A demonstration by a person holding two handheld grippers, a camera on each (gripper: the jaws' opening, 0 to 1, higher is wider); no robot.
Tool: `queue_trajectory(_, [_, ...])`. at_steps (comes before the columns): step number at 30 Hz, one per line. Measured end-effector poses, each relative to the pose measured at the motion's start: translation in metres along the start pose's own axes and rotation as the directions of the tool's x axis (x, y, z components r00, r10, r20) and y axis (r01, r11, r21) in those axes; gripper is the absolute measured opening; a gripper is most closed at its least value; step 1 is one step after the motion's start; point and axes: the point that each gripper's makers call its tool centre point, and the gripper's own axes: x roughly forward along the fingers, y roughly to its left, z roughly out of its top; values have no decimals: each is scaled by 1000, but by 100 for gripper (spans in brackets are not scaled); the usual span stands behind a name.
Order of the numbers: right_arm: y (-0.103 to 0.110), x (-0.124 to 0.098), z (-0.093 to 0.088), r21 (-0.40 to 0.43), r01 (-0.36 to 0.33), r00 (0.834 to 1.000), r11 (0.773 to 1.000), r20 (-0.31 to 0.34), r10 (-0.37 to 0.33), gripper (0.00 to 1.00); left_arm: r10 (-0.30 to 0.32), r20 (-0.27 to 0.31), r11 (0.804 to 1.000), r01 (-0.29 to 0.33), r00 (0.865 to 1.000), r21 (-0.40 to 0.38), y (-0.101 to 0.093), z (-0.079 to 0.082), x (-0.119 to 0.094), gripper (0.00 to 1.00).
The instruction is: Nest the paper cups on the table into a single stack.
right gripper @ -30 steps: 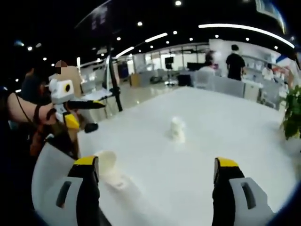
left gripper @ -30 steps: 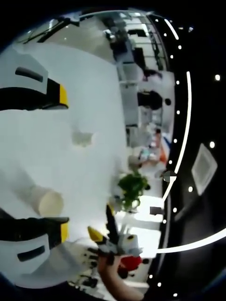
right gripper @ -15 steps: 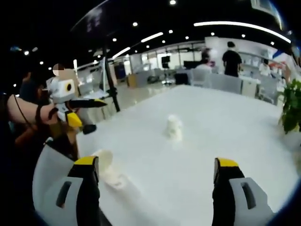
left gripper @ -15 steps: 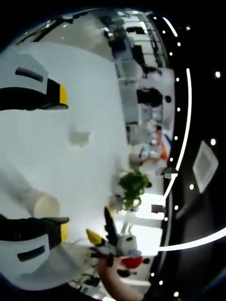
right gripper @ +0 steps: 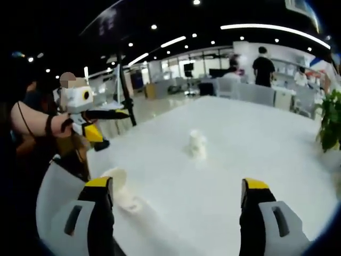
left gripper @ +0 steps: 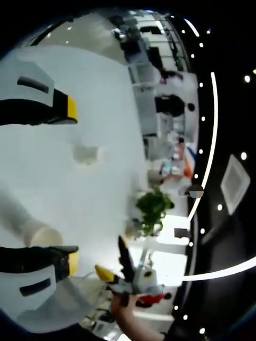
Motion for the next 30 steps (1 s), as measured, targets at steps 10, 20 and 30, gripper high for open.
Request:
queue_trajectory(10, [-7, 0, -7, 5, 3, 1000, 1000, -11, -3, 97, -4, -18, 1000, 4, 1000, -7, 10, -4, 22, 92])
queue_trajectory(20, [-13, 2, -17, 8, -6, 999, 1000, -31, 6, 97, -16, -38, 1000, 16, 999, -7, 14, -8, 50, 91])
queue_trajectory(30, [-24, 5, -15, 22, -5, 1000, 1000, -30, 5, 96, -15, -59, 1000, 15, 998, -10, 26, -10, 73, 91])
